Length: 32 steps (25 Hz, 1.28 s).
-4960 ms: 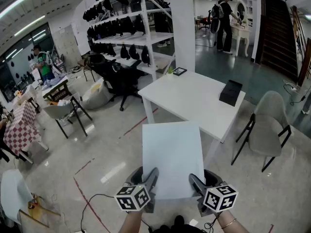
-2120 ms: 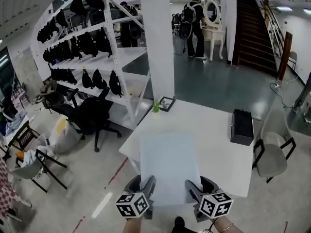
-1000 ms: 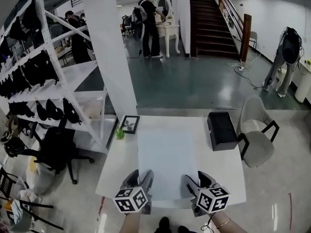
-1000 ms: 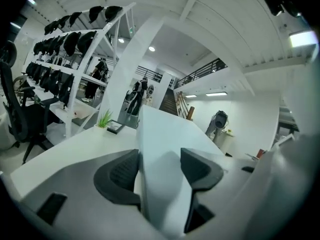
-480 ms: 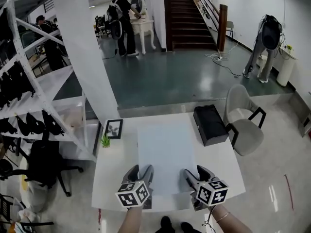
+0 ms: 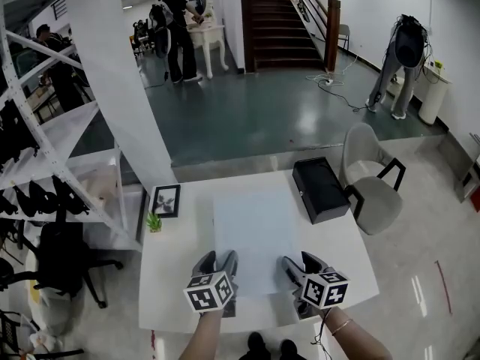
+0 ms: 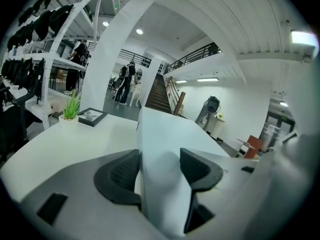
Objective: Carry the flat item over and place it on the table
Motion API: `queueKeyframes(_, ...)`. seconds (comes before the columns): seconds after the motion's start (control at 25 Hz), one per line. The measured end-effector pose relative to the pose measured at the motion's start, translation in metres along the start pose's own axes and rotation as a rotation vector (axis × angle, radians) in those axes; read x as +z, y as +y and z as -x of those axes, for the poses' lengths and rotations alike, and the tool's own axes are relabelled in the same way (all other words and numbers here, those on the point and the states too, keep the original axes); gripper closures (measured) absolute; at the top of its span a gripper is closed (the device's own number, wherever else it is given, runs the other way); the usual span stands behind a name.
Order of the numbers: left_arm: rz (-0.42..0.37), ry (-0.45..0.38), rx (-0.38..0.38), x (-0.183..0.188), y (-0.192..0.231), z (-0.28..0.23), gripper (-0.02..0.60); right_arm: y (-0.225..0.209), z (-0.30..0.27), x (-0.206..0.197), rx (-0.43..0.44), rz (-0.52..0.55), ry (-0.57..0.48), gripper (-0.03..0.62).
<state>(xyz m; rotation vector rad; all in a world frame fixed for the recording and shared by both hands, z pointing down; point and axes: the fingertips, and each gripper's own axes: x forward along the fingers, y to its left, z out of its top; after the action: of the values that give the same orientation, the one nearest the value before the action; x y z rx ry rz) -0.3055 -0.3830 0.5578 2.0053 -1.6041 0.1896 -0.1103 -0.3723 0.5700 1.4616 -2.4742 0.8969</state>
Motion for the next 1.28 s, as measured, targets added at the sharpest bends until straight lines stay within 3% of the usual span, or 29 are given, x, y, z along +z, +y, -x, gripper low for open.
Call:
queueKeyframes(0.56,0.021,0.090,0.030,-0.017,0.017,-0.040,0.330,-0.023,-0.035,-0.013,-0.026,-0.029,0.062,0.344)
queueKeyframes(1.28,0.014,0.148,0.057,-0.018,0.021,-0.053,0.330,-0.033,-0.049,-0.020,-0.039,-0.061,0.105,0.339)
